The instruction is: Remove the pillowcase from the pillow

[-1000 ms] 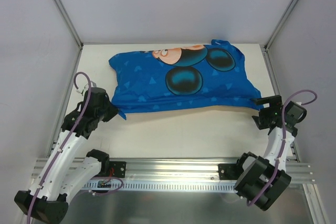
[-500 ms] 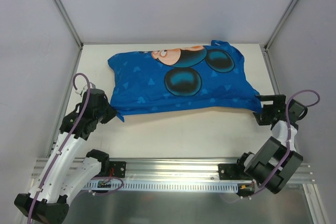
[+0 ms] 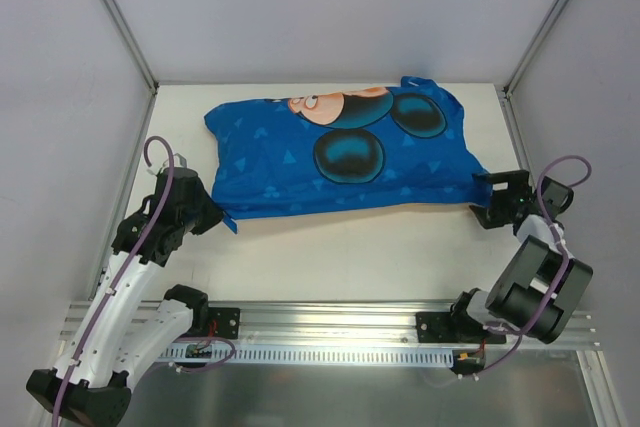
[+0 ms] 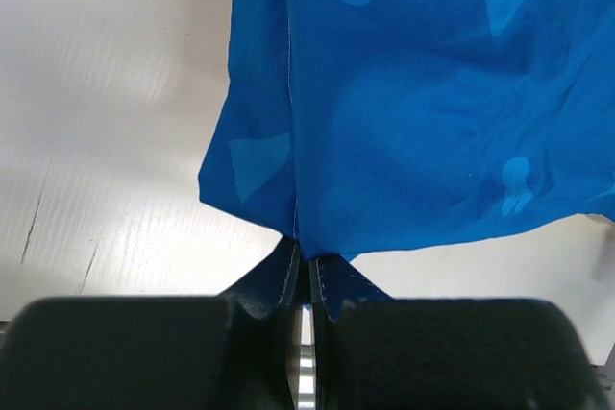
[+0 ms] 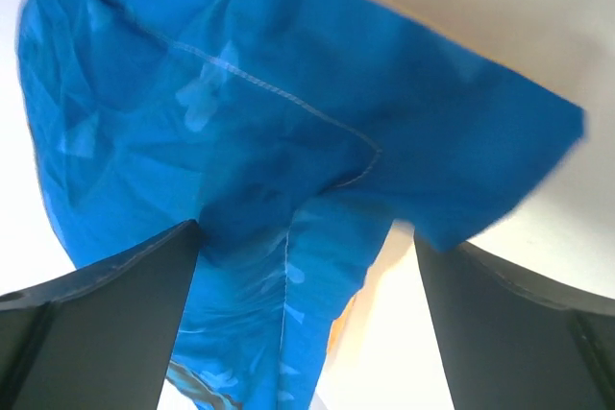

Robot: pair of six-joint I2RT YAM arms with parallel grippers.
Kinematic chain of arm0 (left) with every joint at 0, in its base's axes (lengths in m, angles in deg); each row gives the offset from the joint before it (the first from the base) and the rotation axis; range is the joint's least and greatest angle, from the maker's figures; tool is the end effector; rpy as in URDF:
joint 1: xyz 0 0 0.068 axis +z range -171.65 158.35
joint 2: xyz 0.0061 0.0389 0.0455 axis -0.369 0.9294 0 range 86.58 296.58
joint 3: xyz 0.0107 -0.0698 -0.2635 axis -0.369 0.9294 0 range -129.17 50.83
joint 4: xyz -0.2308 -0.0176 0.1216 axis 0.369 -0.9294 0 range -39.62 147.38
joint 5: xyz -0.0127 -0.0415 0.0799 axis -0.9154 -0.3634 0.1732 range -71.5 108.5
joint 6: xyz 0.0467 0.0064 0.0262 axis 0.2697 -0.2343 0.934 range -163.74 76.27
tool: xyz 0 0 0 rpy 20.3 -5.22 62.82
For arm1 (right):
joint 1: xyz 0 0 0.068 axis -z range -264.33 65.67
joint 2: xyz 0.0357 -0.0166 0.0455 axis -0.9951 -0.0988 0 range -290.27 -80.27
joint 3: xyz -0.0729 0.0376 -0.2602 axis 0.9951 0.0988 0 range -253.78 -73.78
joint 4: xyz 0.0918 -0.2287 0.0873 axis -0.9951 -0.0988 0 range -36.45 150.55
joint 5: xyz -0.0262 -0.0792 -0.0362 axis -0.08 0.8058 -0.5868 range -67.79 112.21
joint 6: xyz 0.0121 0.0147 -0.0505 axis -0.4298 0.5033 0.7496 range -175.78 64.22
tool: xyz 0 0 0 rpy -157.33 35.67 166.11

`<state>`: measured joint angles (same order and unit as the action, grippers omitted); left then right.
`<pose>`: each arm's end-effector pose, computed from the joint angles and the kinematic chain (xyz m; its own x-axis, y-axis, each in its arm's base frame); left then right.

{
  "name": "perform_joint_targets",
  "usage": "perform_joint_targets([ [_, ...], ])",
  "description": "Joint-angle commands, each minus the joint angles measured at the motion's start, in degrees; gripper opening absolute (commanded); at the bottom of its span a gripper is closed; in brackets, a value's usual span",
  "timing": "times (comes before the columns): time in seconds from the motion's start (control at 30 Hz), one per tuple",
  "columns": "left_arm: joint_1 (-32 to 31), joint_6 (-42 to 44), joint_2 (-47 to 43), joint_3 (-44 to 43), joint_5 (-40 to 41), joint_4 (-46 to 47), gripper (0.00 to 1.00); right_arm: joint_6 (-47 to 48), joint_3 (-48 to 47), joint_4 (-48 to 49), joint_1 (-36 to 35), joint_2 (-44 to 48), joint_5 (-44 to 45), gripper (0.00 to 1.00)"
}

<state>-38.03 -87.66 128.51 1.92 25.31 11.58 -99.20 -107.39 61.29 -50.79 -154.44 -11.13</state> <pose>0.1401 -0.0368 0.3108 -0.5658 -0.5517 -0.6127 -0.2795 0.8275 -0.4870 0.2216 -0.1234 0.1872 -0.3122 0.8960 -0.3158 0.4467 0.4319 0.7836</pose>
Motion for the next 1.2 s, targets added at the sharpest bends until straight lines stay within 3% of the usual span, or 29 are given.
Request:
perform_joint_targets([
  [0.0, 0.7, 1.7, -0.2, -1.5, -0.5, -0.3, 0.00, -2.5, -3.0, 6.5, -4.6, -2.7, 0.3, 0.82],
  [0.07, 0.7, 1.6, -0.4, -1.5, -0.5, -0.3, 0.00, -3.0, -3.8, 6.3, -5.4, -3.3, 1.6, 0.47],
  [0.1, 0.7, 1.6, -0.5, -1.8, -0.6, -0.3, 0.00, -2.9, -4.2, 5.5, -5.6, -2.6, 3.0, 0.09],
  [0.13, 0.7, 1.9, -0.6, -2.0, -0.6, -0.3, 0.00, -2.9, -4.7, 4.4, -5.3, -1.7, 3.7, 0.01],
  [0.43, 0.7, 6.0, 0.1, -15.5, 2.5, -4.7, 0.00, 6.0, -12.4, -15.0, -2.9, 22.6, 12.4, 0.01],
  [0.5, 0.7, 6.8, 0.4, -21.0, 3.9, -6.7, 0.00, 8.3, -19.1, -22.6, -3.0, 24.1, 12.7, 0.01],
  [0.77, 0.7, 9.7, -0.6, -40.0, 7.5, -11.9, 0.00, 10.2, -36.5, -36.4, -4.0, 29.4, 12.3, 0.01],
  [1.0, 0.6, 9.3, -3.3, -47.9, 10.4, -16.8, 0.00, 16.8, -55.0, -47.1, -7.6, 32.5, 18.6, 0.01],
  [1.17, 0.7, 10.1, -1.3, -49.4, 15.1, -16.6, 0.00, 16.4, -56.1, -46.4, -8.7, 31.4, 18.9, 0.01],
])
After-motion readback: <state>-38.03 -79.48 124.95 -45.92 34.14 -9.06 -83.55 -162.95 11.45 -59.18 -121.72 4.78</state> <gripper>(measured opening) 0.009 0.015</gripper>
